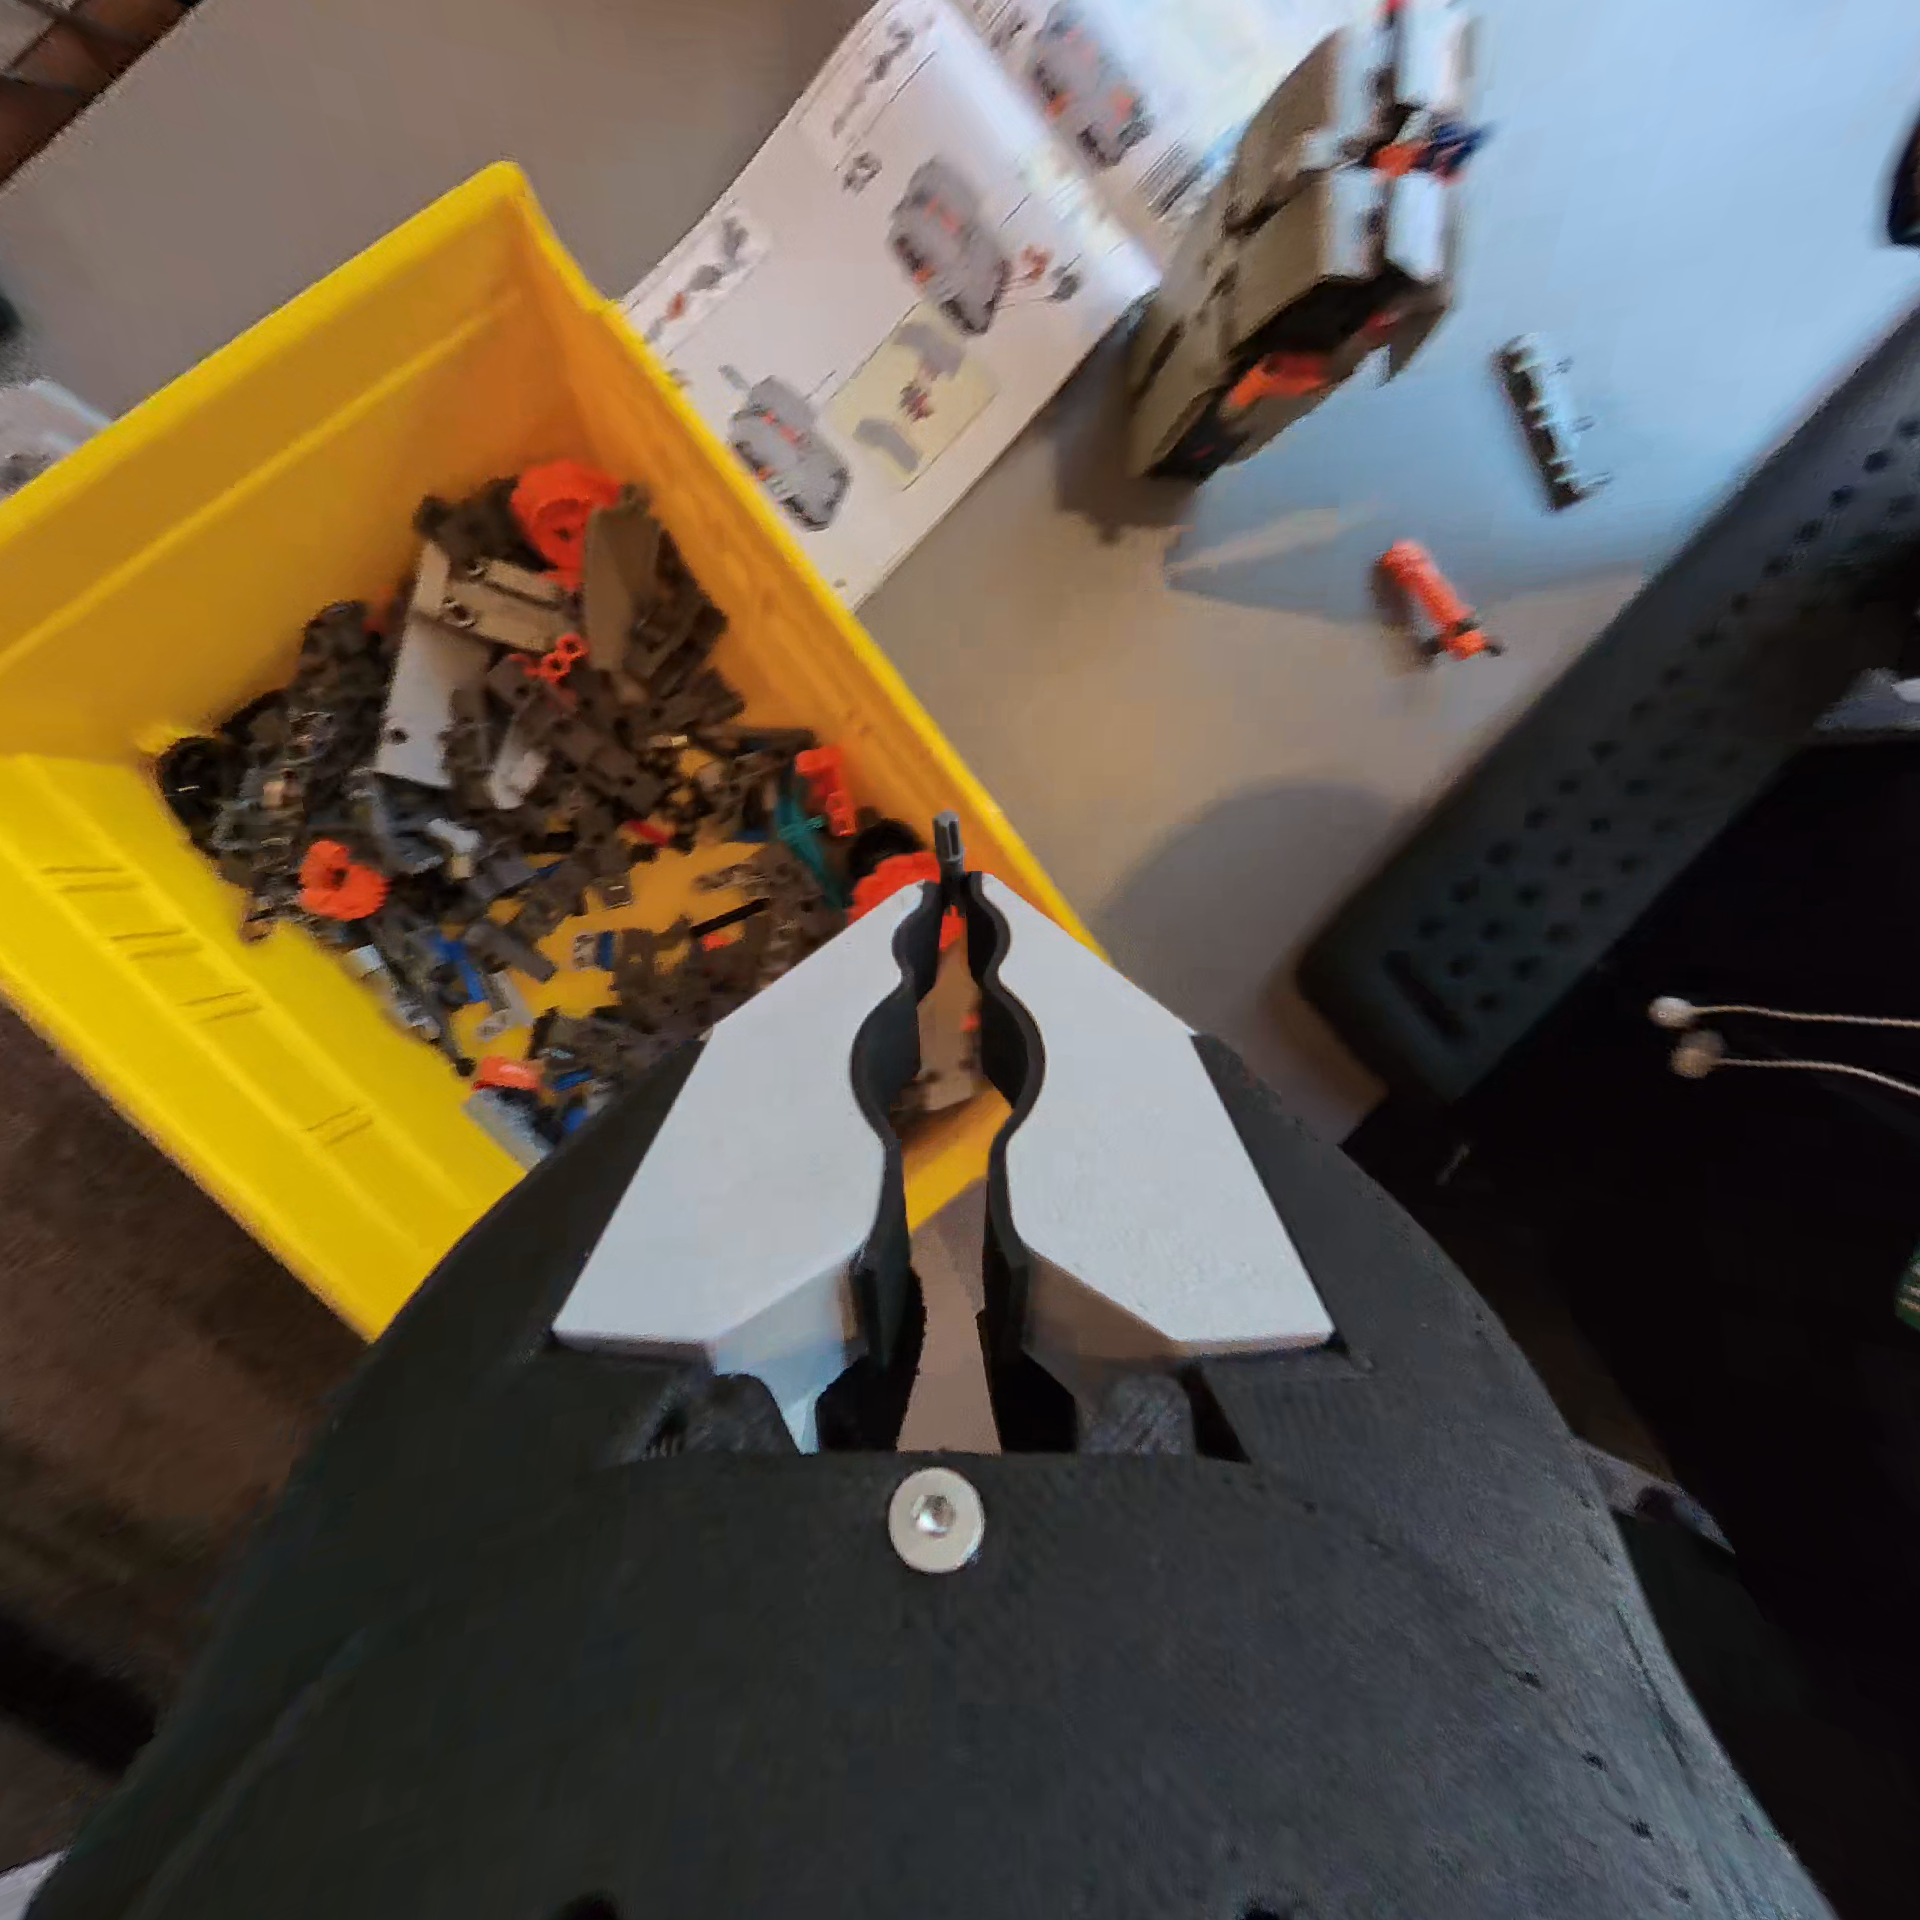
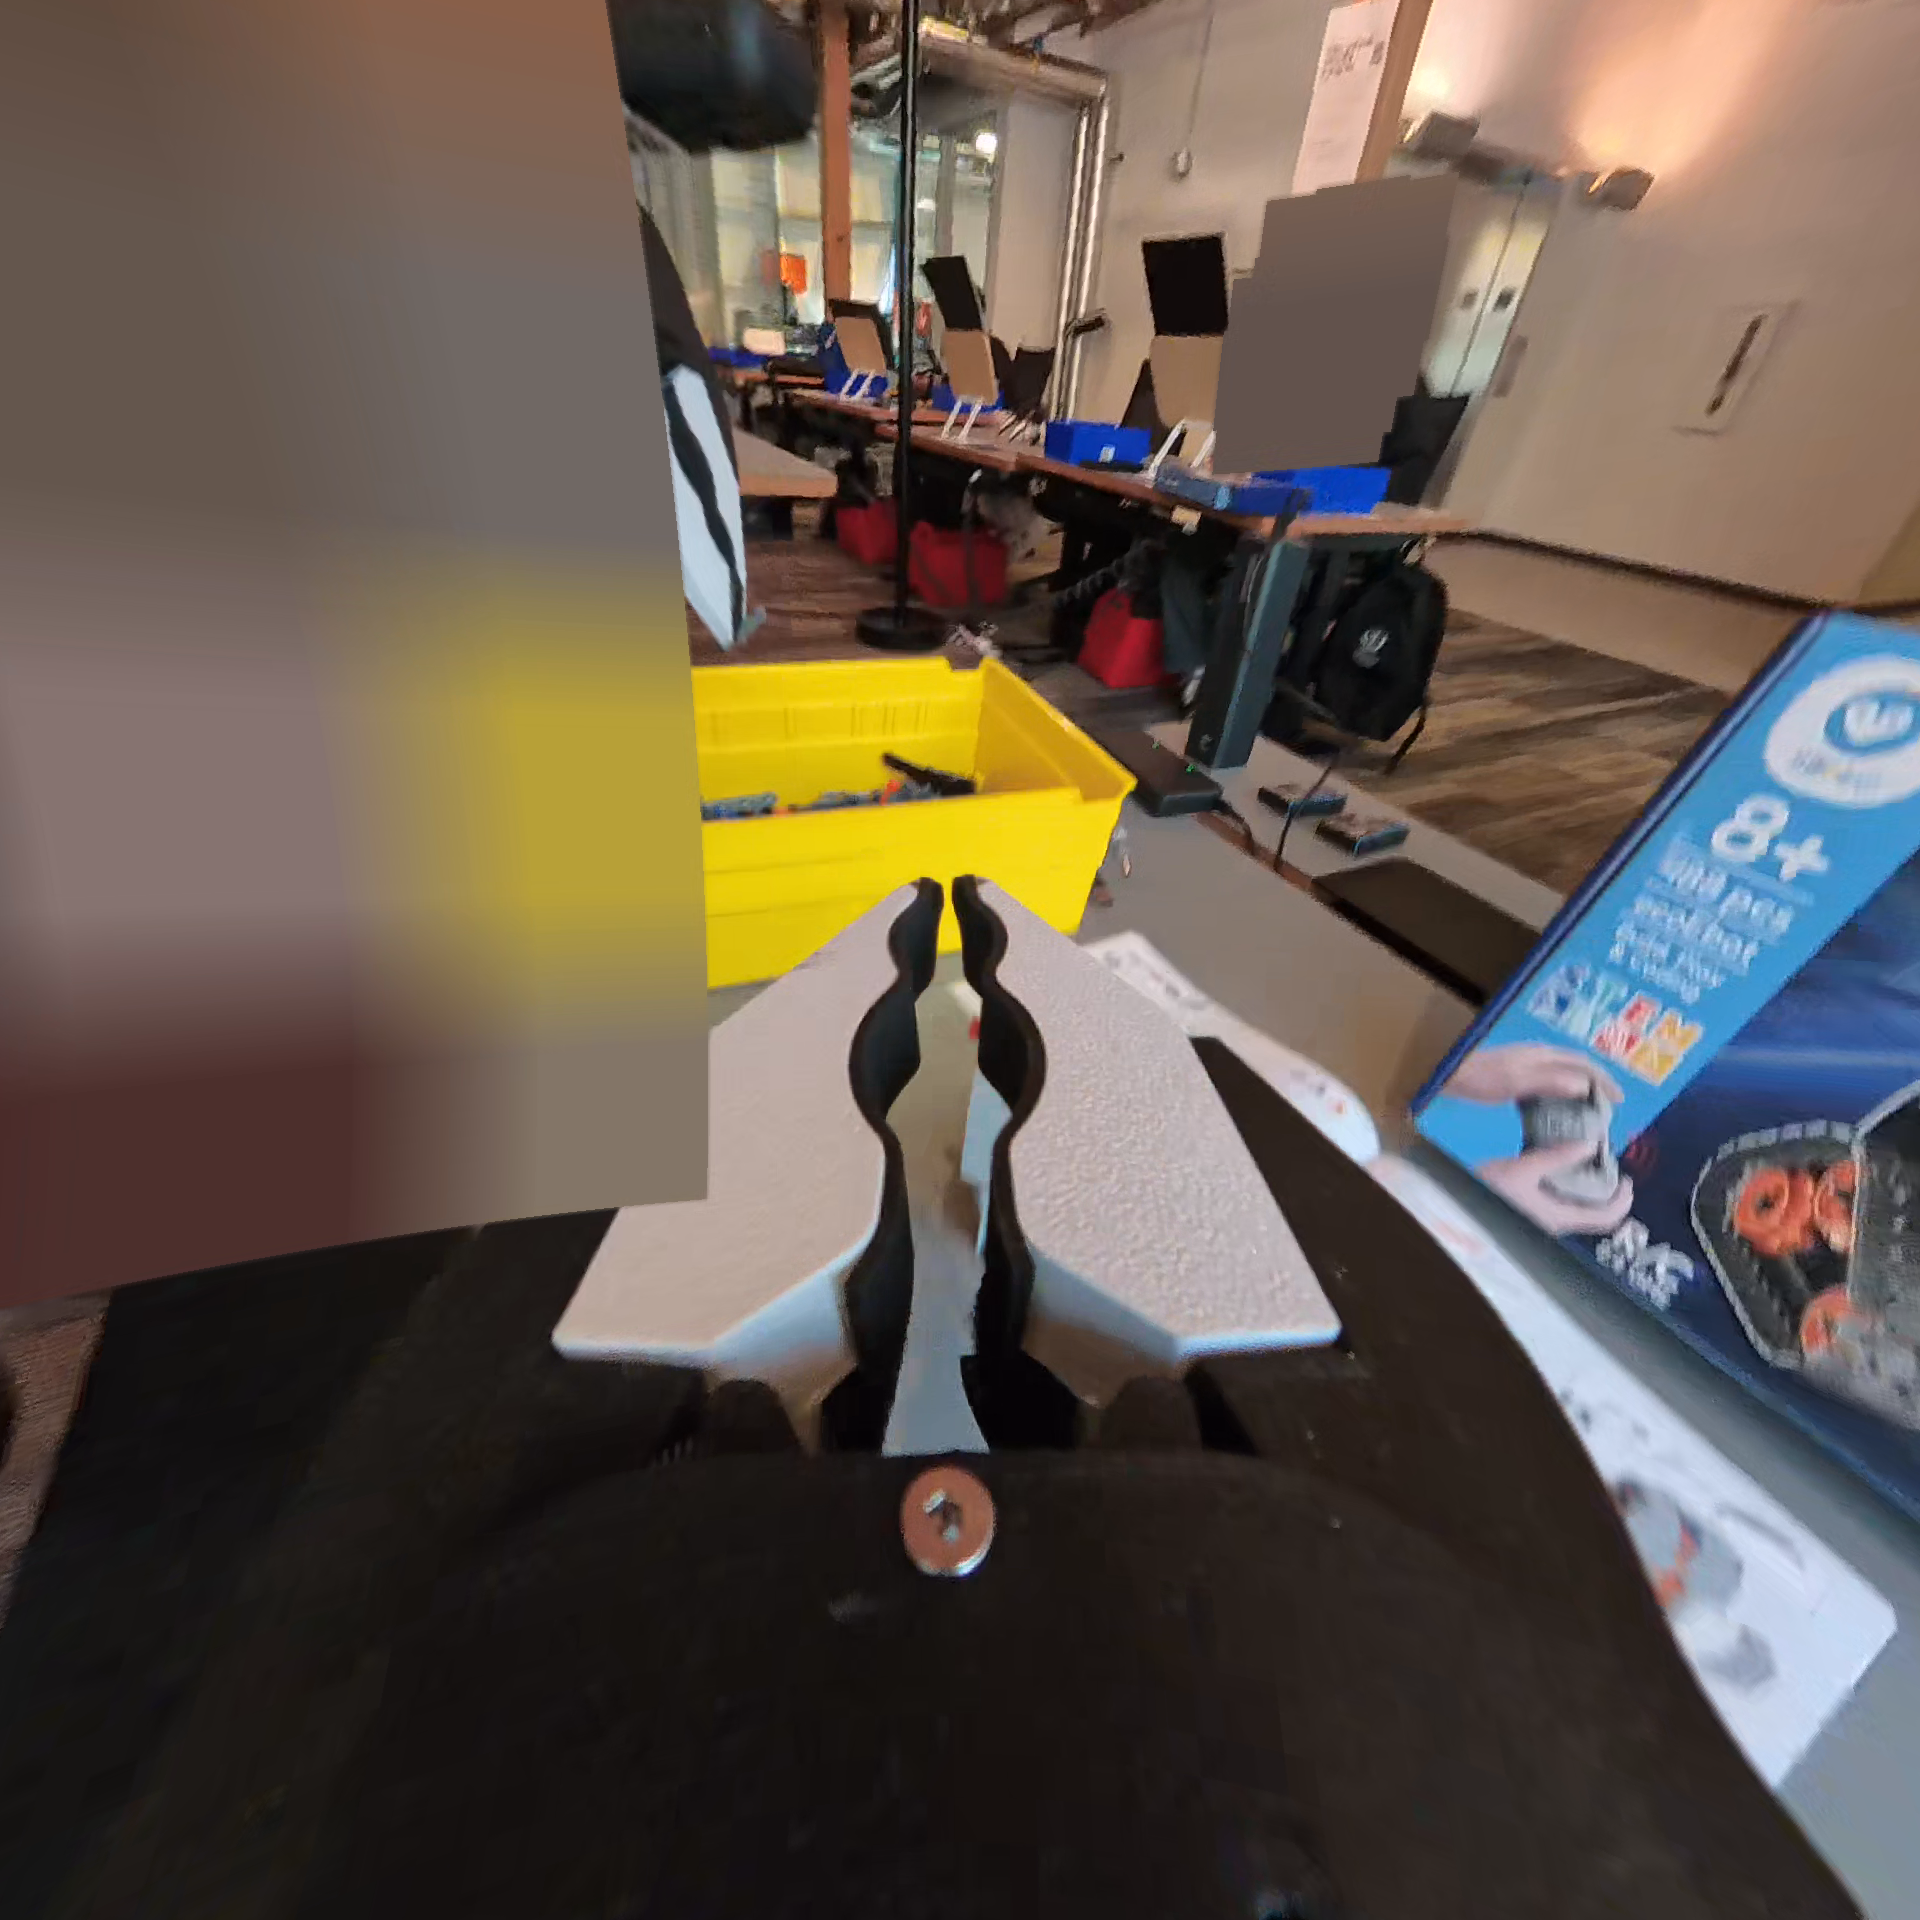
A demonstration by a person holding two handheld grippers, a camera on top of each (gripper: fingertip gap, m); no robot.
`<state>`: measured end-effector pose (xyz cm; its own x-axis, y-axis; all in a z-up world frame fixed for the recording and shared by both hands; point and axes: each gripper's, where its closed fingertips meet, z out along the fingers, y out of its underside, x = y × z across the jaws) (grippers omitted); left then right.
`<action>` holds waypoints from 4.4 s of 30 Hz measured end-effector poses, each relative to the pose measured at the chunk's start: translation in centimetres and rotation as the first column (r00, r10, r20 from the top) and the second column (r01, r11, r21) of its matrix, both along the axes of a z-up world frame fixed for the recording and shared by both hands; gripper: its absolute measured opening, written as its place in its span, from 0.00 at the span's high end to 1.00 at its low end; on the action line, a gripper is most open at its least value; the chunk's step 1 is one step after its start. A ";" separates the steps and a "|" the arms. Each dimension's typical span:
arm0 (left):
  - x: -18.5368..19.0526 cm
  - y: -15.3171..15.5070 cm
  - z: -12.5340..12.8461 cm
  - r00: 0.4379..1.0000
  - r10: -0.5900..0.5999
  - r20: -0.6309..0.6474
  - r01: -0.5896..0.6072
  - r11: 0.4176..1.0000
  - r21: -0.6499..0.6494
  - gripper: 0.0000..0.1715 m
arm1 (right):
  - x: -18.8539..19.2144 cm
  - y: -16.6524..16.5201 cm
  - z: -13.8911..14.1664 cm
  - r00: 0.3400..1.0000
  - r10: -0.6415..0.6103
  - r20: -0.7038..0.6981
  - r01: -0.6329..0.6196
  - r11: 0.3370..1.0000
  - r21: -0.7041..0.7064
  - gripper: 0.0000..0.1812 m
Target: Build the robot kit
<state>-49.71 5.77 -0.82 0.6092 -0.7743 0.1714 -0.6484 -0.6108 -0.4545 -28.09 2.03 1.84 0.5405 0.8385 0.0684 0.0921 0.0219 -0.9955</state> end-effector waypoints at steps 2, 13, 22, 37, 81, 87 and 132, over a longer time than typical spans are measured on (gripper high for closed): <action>2.9 -2.7 0.7 0.995 -0.037 0.088 0.041 0.998 -0.040 0.98 | 2.5 -0.6 -1.8 0.999 -0.016 0.038 0.017 0.999 -0.049 0.98; 26.6 -12.5 -9.4 0.978 -0.064 0.200 0.129 0.935 -0.330 0.98 | 13.5 -4.4 -9.1 0.940 -0.151 0.305 0.139 0.988 0.062 0.97; 36.3 -10.1 -14.8 0.998 0.032 0.052 -0.004 0.885 -0.466 0.98 | 21.3 -5.3 -10.7 0.940 -0.286 0.186 0.299 0.953 -0.042 0.97; 36.5 -9.7 -10.9 0.977 0.101 0.185 -0.036 0.944 -0.328 0.83 | 20.0 -6.2 -10.5 0.968 -0.198 0.156 0.210 0.976 -0.062 0.96; 18.9 -15.2 -4.7 0.592 0.069 0.803 -0.220 0.972 0.079 0.94 | -0.4 -8.3 -8.8 0.605 0.126 0.786 -0.684 0.588 0.432 0.96; 21.2 -16.1 -0.4 0.568 -0.063 0.821 -0.143 0.975 0.173 0.93 | 1.9 -10.5 -4.1 0.724 -0.213 0.656 -0.546 0.405 0.734 0.96; 24.2 -14.8 0.0 0.327 0.114 0.938 -0.147 0.987 -0.069 0.97 | 4.5 -8.8 -2.3 0.784 -0.277 0.556 -0.340 0.557 0.757 0.84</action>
<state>-25.46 -9.06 -0.78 0.1527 -0.7143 0.6830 0.3024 -0.6242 -0.7204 -23.63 -6.79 -0.44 0.1028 0.2641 0.9590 0.5821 0.7658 -0.2733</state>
